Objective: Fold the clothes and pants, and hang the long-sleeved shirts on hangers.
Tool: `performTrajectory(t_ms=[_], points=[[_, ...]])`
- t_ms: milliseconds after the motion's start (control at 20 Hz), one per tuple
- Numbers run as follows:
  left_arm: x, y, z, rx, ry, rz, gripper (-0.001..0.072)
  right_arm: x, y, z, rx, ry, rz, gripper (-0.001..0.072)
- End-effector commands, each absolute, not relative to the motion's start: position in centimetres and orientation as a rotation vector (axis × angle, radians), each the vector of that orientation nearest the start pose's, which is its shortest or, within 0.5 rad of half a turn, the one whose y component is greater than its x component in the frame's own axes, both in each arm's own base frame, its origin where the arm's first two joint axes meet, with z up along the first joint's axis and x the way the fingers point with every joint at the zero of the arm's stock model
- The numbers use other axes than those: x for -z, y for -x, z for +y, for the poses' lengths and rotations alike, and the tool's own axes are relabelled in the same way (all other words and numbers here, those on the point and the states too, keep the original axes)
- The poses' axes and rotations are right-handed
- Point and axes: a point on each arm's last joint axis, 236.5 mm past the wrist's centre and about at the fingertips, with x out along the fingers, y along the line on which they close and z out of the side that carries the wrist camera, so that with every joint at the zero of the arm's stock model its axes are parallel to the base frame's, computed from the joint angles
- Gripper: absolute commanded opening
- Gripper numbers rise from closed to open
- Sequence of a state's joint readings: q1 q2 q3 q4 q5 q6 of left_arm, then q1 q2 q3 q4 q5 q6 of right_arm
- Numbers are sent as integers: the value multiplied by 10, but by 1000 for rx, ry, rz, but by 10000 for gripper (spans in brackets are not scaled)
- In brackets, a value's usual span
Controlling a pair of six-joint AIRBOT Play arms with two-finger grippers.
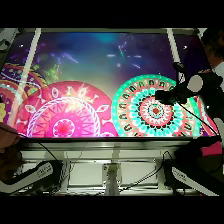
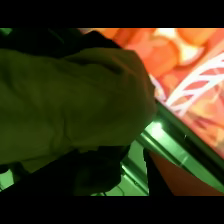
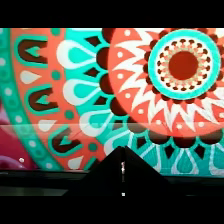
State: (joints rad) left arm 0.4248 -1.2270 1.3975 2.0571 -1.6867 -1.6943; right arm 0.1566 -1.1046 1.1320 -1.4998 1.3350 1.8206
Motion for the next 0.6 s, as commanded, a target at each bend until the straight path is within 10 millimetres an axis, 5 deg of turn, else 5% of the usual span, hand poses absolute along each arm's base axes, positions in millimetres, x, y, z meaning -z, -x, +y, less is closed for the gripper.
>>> performTrajectory(t_ms=[0, 300, 450, 550], points=[[-116, -188, 242, -928, 99, 1633, 480, -50, -323, 68, -17, -170, 1323, 10], [-111, -182, 248, -903, 115, 1652, 588, -50, -323, 68, -17, -170, 1323, 10], [-99, -187, 244, -824, 98, 1700, 697, -50, -323, 68, -17, -170, 1323, 10], [-86, -186, 244, -800, 84, 1740, 697, -50, -323, 68, -17, -170, 1324, 10]])
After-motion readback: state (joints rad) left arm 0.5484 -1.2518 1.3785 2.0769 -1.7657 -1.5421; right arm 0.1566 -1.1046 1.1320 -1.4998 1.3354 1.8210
